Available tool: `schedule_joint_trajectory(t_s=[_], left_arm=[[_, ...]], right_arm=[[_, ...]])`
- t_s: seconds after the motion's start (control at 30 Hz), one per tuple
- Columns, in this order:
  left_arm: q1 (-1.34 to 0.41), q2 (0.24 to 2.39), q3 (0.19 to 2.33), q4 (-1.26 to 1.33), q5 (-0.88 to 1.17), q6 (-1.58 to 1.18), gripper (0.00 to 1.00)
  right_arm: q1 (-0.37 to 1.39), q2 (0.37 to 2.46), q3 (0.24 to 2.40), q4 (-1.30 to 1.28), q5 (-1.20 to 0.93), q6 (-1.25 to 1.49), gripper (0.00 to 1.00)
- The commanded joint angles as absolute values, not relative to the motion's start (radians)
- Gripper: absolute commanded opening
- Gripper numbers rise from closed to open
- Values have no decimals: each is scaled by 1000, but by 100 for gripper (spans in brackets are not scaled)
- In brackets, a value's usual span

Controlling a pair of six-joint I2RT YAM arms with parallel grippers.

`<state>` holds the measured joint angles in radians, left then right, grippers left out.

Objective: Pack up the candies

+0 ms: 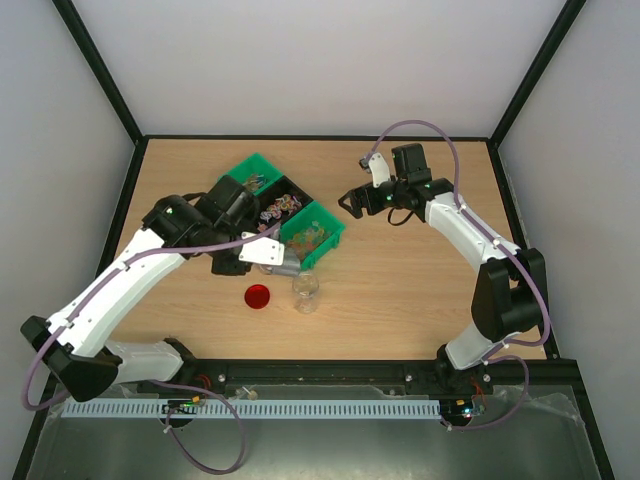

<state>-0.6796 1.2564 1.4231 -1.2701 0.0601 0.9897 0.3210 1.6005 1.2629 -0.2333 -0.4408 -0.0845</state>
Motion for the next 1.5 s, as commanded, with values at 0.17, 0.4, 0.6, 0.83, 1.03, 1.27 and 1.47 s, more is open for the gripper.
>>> schedule_joint_trajectory(t_s=[0.17,0.4,0.6,0.83,1.03,1.27,1.47], left_arm=[[-548,1303,1547,-1289,44,894,2],[-473,1424,1620,-1297,-58,844,2],[-417,1569,1674,-1298,-146,801,2],[-407,1742,1751,-1297,-242,767,2],[-407,1861,1816,-1299,-297,746,2],[-408,1950,1857,-1299,-316,748,2],[-414,2016,1885,-1298,-311,754,2]], right_arm=[[364,1613,1265,-258,-403,-108,92],[460,1668,1287,-259,-249,-132,88],[505,1742,1322,-267,-174,-130,80],[547,1796,1338,-258,-112,-143,69],[559,1819,1342,-247,-75,-151,63],[565,1839,1340,-241,-59,-153,57],[570,1855,1338,-234,-69,-155,51]])
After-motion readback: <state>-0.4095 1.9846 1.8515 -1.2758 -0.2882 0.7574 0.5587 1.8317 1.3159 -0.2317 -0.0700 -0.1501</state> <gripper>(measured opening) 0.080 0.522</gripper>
